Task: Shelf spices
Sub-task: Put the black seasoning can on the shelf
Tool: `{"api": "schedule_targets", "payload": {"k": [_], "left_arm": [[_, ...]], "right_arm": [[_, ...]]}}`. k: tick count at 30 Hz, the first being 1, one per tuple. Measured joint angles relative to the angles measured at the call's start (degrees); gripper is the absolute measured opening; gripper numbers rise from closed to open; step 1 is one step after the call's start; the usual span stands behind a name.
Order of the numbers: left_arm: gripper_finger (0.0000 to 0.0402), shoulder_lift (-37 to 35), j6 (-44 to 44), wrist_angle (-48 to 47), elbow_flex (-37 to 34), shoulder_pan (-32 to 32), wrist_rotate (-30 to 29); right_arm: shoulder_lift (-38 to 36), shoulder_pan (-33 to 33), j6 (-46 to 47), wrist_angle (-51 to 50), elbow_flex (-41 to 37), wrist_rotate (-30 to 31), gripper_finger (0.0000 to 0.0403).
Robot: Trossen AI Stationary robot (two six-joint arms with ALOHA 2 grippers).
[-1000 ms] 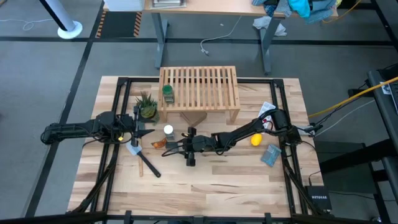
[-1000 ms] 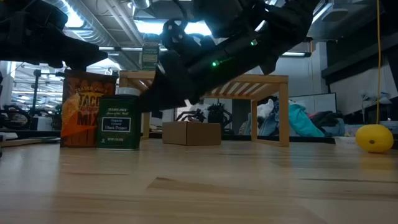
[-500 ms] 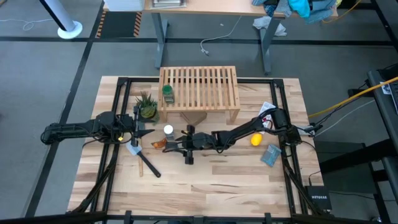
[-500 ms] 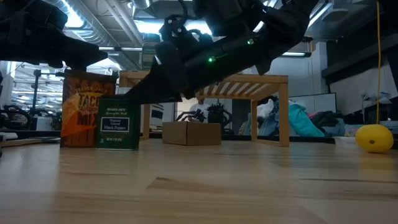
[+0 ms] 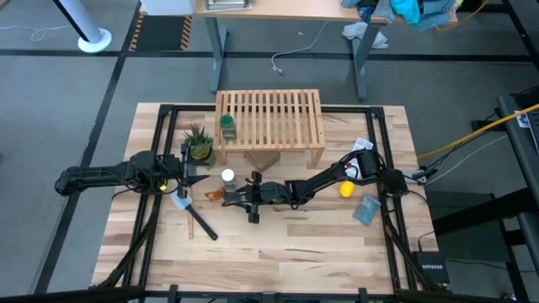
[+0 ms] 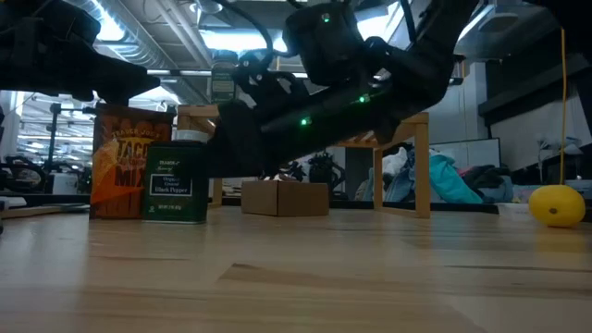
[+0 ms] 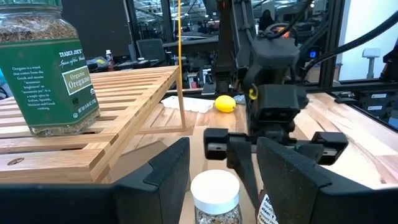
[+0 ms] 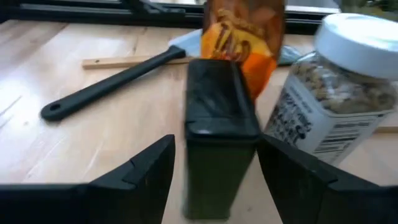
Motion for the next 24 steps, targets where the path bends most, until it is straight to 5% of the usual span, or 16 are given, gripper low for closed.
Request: {"api": "schedule_targets", "payload": {"k": [7,15,24], "left_arm": [[0.0180,0.0,0.0,0.0,0.0,0.0,0.0],[0.0180,0.0,0.0,0.0,0.0,0.0,0.0],[0.0180,0.0,0.0,0.0,0.0,0.0,0.0]], "right_arm": [[0.2,-0.5,0.8,0.6,0.0,0.1,0.0224],[0.2,-0.4,0.8,3.6,0.0,-3.7,0.0116],[-2.6,-0.3,0.8,7.1,0.0,-6.9,0.0116]]}}
